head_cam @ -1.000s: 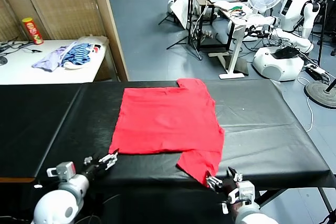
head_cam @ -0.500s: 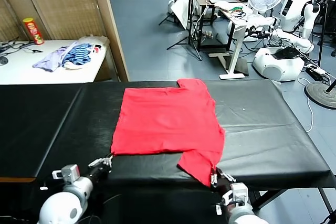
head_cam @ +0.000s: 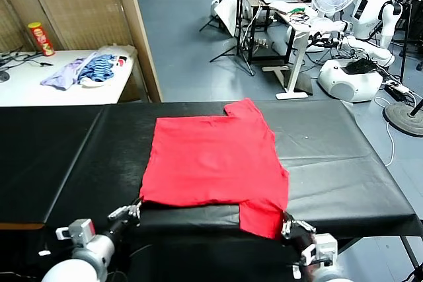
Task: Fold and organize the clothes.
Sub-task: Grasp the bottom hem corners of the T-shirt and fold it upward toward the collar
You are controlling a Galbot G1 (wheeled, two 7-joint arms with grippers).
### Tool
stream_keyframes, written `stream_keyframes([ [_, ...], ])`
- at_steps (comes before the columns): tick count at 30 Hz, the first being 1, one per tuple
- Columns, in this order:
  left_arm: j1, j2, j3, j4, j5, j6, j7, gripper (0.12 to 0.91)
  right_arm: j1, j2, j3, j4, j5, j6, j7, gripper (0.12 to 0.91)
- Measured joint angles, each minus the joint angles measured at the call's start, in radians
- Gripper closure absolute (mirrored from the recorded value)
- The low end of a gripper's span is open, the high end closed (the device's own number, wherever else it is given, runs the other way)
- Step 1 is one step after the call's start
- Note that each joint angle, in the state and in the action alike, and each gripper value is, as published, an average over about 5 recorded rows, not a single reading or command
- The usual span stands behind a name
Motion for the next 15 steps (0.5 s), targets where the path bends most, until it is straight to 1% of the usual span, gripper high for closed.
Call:
stream_keyframes([
  [4,-0.08,-0.01,0.02,0.06,0.029,-0.014,-0.004,0.905,0.101,0.0,-0.027,-0.121,-0.011,0.048,-0.021,0.903],
  [7,-0.134,-0.01,0.037,0.107,0.072,-0.023,0.002,0.905,0.166,0.002,-0.049,-0.208,-0.022,0.077,-0.04,0.903],
  [11,-0.192,-0.006,0.058,0.173,0.132,-0.036,0.012,0.905,0.23,0.005,-0.071,-0.297,-0.024,0.086,-0.077,0.899],
  [12,-0.205,-0.005,0.063,0.189,0.142,-0.039,0.014,0.905,0.239,0.005,-0.073,-0.31,-0.023,0.083,-0.087,0.885],
  [14,-0.229,-0.003,0.071,0.222,0.158,-0.042,0.015,0.905,0.246,0.001,-0.073,-0.322,-0.018,0.075,-0.103,0.822],
  [15,-0.24,-0.002,0.075,0.238,0.164,-0.043,0.016,0.905,0.245,-0.002,-0.071,-0.321,-0.015,0.07,-0.107,0.776],
])
